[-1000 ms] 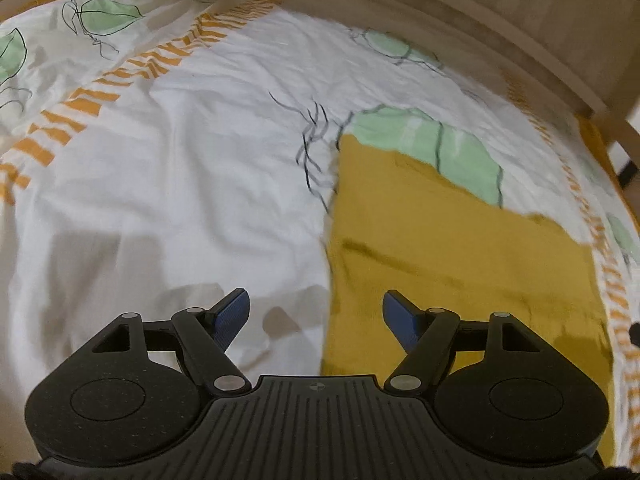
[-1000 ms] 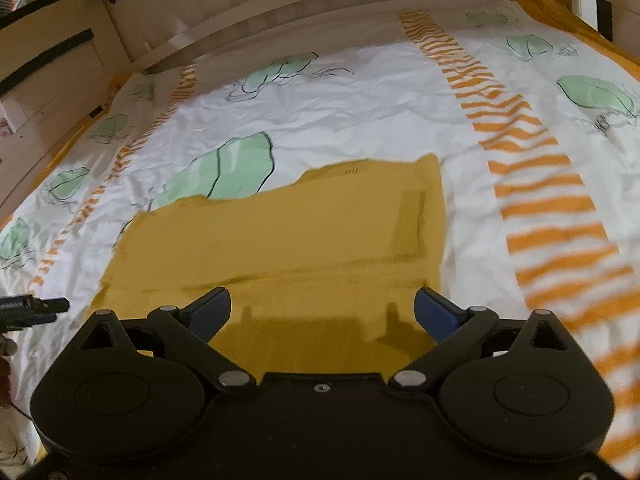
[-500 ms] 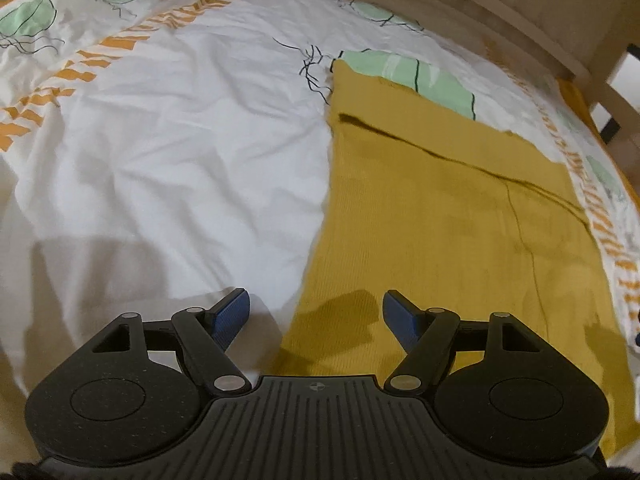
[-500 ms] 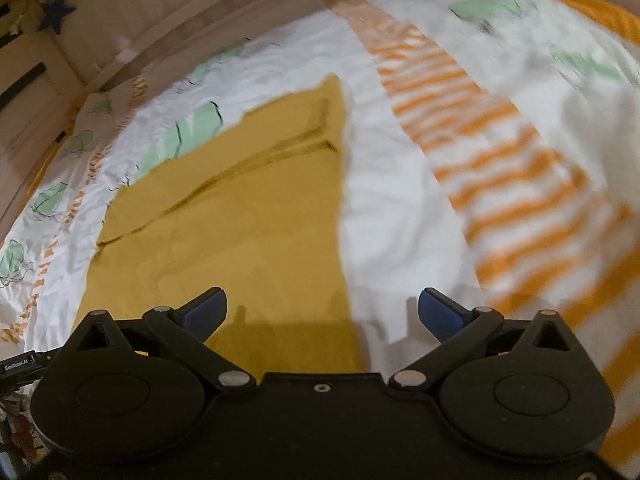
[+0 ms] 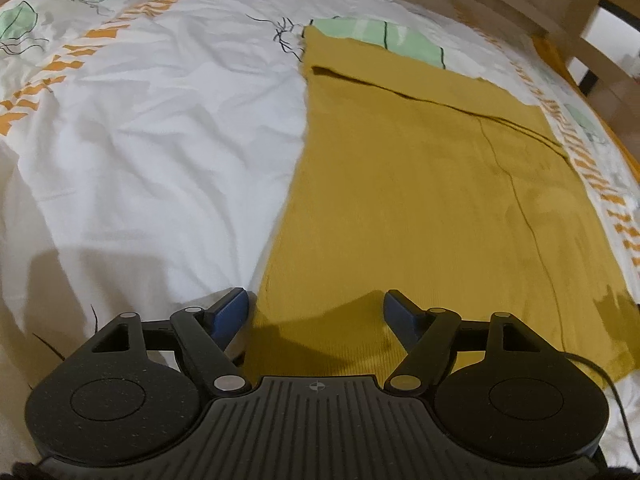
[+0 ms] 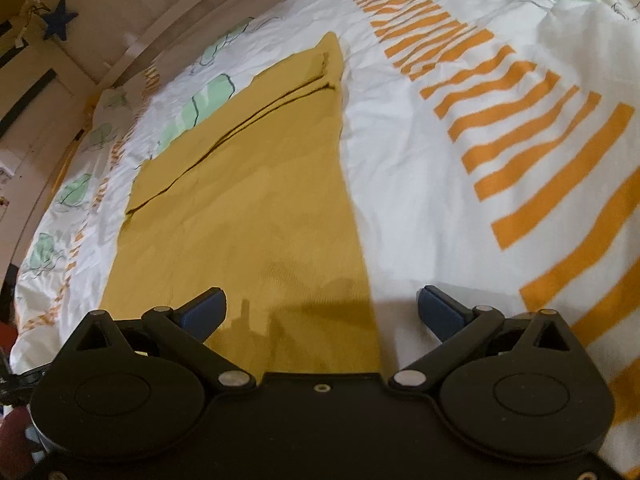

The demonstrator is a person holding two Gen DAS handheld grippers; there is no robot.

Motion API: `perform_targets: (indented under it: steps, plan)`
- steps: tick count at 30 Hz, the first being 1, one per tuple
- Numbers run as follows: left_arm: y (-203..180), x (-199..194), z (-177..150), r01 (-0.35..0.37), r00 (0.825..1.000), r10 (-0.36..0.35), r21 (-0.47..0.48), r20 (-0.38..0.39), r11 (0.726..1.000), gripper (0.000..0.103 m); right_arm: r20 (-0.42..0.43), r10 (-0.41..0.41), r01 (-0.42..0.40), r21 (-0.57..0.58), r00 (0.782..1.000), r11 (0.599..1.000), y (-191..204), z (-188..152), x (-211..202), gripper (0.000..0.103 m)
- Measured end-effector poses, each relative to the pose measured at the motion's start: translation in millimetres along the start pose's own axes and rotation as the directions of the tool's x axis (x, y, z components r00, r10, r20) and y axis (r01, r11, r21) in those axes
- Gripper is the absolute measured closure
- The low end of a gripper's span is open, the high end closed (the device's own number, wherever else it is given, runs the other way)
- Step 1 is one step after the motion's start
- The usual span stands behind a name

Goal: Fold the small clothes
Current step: 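Move both open grippers to the hem of the narrowed yellow sweater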

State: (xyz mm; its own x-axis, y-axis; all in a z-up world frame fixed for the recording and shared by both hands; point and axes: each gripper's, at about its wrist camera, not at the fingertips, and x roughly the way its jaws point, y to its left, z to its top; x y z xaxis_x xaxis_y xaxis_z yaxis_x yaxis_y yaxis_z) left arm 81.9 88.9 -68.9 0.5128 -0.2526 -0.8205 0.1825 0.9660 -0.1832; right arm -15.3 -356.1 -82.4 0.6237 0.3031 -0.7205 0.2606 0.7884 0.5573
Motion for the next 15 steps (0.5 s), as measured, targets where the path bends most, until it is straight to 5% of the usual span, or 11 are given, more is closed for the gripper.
perform_targets:
  steps: [15]
  plan:
    - [-7,10,-3,0.019,1.0,-0.018,0.066,-0.013,0.998,0.012,-0.101,0.04,-0.045,-0.044,0.994,0.998,5,-15,8,0.0]
